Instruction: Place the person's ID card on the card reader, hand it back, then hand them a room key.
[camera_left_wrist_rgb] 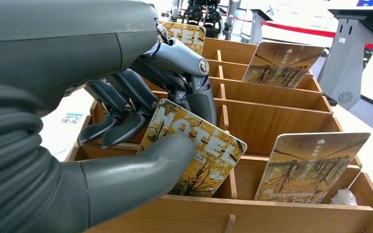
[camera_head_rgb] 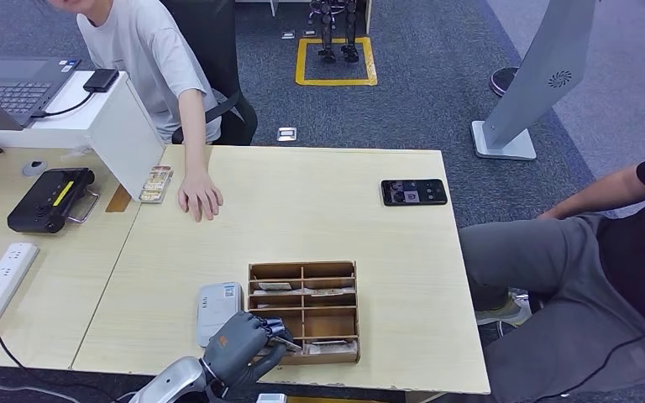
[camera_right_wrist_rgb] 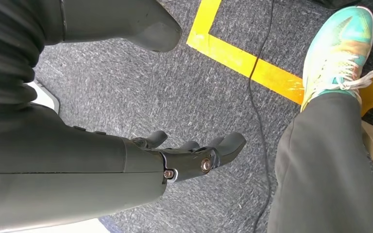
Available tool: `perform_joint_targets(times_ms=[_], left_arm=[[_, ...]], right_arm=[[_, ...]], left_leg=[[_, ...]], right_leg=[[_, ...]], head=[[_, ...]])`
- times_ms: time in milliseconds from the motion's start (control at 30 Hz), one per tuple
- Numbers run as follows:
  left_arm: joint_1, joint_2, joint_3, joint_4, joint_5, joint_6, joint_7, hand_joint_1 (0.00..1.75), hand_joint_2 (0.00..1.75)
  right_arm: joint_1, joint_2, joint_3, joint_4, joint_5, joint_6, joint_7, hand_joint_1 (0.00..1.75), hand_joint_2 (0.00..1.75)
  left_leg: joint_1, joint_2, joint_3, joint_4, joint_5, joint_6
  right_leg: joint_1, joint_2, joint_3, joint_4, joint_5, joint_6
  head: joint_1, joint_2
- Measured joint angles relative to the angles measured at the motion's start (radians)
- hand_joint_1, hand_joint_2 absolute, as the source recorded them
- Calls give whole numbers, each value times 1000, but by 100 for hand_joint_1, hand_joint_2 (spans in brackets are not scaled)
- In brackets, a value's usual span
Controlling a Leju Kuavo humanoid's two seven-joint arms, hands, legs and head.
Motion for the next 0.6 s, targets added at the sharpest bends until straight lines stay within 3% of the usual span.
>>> perform_joint_targets(times_ms=[300, 433, 600], left_arm=[[-4, 10, 3, -10, 57, 6, -27, 175, 175], [-66, 93, 64, -132, 291, -89, -105, 175, 175], [-124, 154, 159, -259, 347, -174, -143, 175, 175]], right_arm=[[3, 0, 0, -1, 0, 1, 0, 0, 175], [5, 0, 0, -1, 0, 11, 0, 0, 175], [5, 0, 0, -1, 0, 24, -1, 0, 175]], left_leg=[[0, 0, 0, 0, 0, 0], [2, -1, -1, 0, 2, 0], [2, -1, -1, 0, 3, -1]], right_leg=[[0, 0, 0, 0, 0, 0], [2, -1, -1, 0, 1, -1], [2, -1, -1, 1, 2, -2]], head=[[0, 0], [0, 0], [-1, 0]])
